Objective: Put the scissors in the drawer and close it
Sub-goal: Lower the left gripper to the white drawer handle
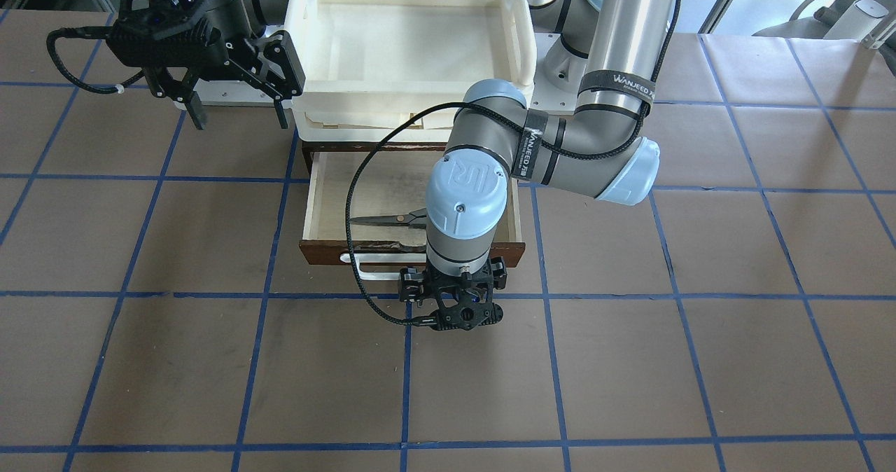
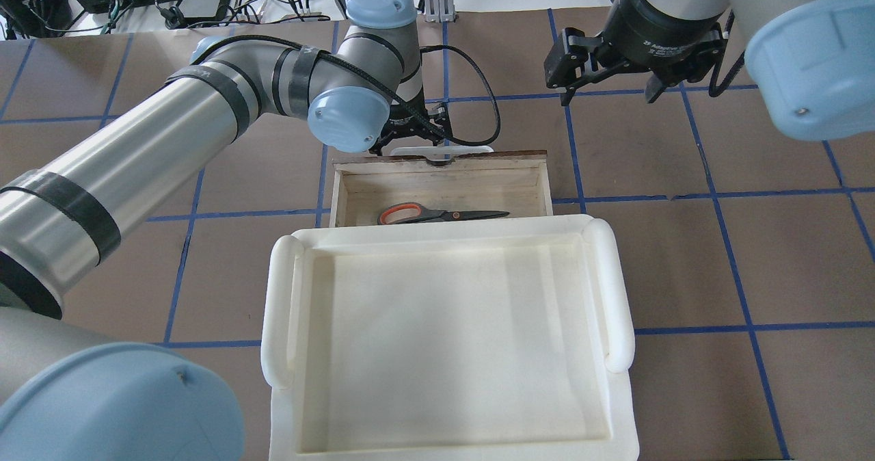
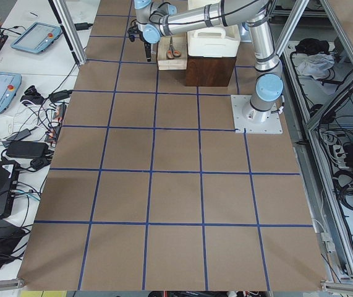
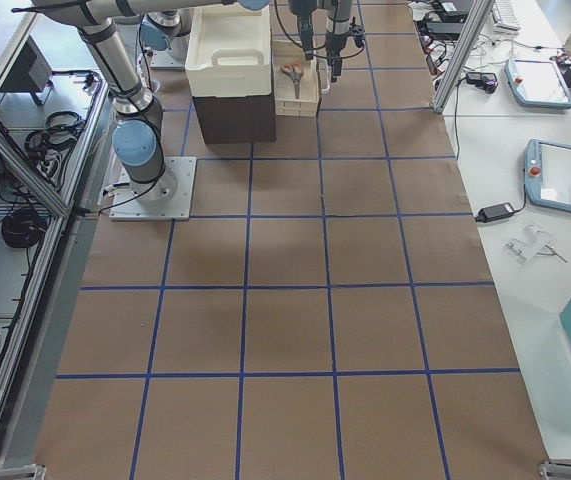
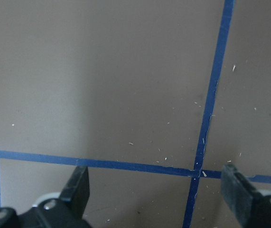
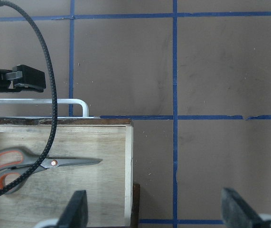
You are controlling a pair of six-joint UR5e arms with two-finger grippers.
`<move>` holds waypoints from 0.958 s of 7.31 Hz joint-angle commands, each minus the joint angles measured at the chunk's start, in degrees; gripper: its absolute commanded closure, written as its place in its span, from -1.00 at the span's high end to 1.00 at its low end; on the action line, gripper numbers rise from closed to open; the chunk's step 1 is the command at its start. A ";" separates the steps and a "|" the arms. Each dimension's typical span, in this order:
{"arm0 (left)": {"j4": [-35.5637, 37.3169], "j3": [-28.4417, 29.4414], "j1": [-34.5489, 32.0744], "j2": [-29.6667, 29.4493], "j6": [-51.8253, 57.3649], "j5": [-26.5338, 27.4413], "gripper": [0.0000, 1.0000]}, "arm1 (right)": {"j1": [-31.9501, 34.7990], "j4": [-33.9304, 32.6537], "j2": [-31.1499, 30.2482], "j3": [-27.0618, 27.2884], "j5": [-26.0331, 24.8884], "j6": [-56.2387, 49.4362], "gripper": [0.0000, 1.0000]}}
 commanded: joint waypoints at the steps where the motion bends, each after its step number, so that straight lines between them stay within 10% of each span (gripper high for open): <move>1: -0.82 -0.03 -0.01 0.16 -0.84 -0.56 1.00 | -0.01 0.22 -0.01 0.00 0.00 -0.03 1.00; 7: -6.79 1.47 0.07 0.95 -3.30 -1.79 1.00 | -0.10 0.39 -0.10 0.00 -0.26 -0.20 1.00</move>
